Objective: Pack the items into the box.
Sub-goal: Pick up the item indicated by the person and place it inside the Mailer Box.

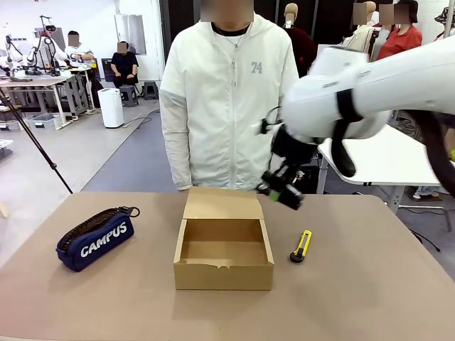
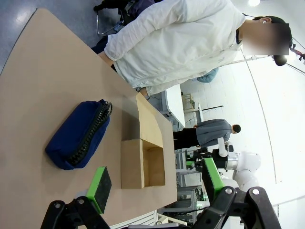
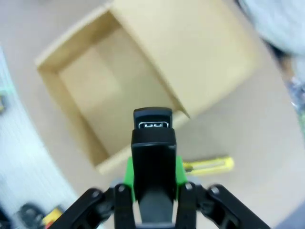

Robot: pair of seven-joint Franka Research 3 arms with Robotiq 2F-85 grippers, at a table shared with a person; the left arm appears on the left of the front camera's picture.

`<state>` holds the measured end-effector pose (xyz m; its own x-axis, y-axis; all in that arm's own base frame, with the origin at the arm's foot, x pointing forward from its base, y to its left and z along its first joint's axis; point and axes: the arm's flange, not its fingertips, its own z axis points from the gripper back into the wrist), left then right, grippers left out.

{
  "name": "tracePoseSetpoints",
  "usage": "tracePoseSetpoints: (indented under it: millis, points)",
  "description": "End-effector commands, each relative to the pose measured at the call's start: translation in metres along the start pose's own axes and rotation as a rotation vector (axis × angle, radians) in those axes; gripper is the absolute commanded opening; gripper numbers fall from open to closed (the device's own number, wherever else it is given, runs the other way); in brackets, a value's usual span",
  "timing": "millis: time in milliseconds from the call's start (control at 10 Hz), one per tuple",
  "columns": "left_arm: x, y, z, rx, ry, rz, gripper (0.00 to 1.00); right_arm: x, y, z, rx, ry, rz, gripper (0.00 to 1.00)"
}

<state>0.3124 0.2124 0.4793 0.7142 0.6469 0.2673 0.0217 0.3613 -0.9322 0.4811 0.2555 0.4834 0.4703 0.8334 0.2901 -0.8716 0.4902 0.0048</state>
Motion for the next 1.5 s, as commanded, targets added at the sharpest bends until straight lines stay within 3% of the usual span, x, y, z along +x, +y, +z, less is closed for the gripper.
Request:
tracePoseSetpoints:
  millis: [0, 400, 800, 1200, 1300, 1400]
  points:
    - [0.001, -0.001, 0.0, -0.019, -0.007, -0.002, 1.0, 0.02, 0.01, -0.022, 0.058, -0.046, 0.196, 0.0]
    - [0.001, -0.001, 0.0, -0.019, -0.007, -0.002, 1.0, 0.047, 0.028, -0.092, 0.084, -0.035, 0.454, 0.0]
    - [0.001, -0.001, 0.0, -0.019, -0.007, -0.002, 1.0, 0.052, 0.045, -0.159, 0.081, 0.054, 0.449, 0.0]
    - [0.001, -0.001, 0.0, -0.019, -0.007, -0.002, 1.0, 0.049, 0.05, -0.171, 0.047, 0.09, 0.445, 0.0]
    - [0.001, -0.001, 0.0, -0.019, -0.007, -0.002, 1.0, 0.048, 0.049, -0.17, 0.051, 0.096, 0.443, 0.55]
    - [0.001, -0.001, 0.0, -0.019, -0.007, -0.002, 1.0, 0.047, 0.049, -0.169, 0.058, 0.102, 0.443, 1.0]
